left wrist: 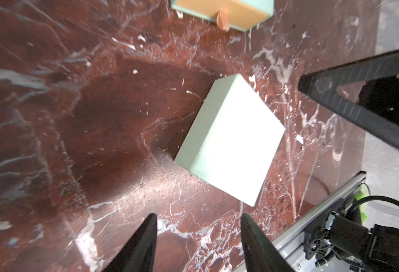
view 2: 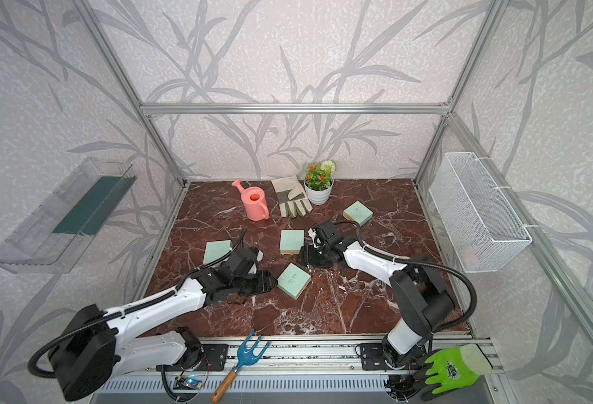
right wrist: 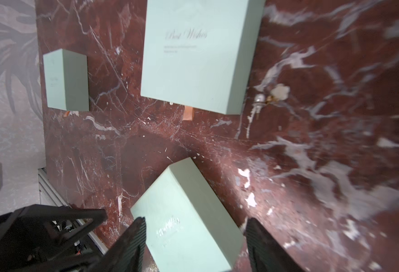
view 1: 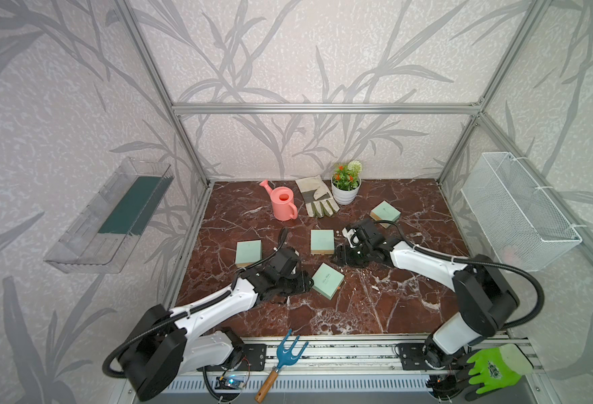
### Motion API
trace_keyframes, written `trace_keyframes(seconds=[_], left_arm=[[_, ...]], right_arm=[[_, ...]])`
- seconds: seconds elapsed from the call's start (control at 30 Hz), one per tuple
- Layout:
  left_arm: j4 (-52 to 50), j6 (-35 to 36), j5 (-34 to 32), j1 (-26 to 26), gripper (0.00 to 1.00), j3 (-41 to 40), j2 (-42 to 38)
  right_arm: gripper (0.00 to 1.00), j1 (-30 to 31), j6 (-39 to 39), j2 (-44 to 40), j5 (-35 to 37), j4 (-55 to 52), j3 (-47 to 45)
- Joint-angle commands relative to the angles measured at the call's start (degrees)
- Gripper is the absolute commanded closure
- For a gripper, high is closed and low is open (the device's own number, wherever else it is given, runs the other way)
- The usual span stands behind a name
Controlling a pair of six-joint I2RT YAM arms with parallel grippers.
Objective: Take out the earrings from the drawer-style jewelry box
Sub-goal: Move the jewelry box to the center of the board, then open the drawer in the jewelry box.
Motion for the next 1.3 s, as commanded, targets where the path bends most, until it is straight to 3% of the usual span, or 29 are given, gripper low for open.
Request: trace_keyframes(seconds=[0.0, 0.17, 0.3, 0.8, 1.27], left_arm=[[-1.9, 3.3, 3.8, 0.9, 0.42, 2.2, -4.3], [0.2, 6.0, 14.5, 0.9, 0.48, 8.4, 4.0], [6.8, 3.3, 18.2, 0.4, 0.53, 8.8, 11.1], [7.7, 4.8, 18.1, 0.4, 0.57, 9.2, 18.7], [6.7, 5.9, 17.2, 0.4, 0.57, 9.5, 19.3]], right_arm=[[0.33, -0.4, -1.5, -7.1, 1.4, -4.1, -4.1], [0.4, 0.3, 0.7, -14.1, -4.8, -2.9, -12.9], [0.44, 2.6, 1.0, -16.2, -4.8, -2.0, -16.6], [0.65, 4.3, 4.7, -5.2, -9.0, 7.1, -15.2], [0.66, 4.3, 4.8, -1.4, -9.5, 8.9, -14.1]])
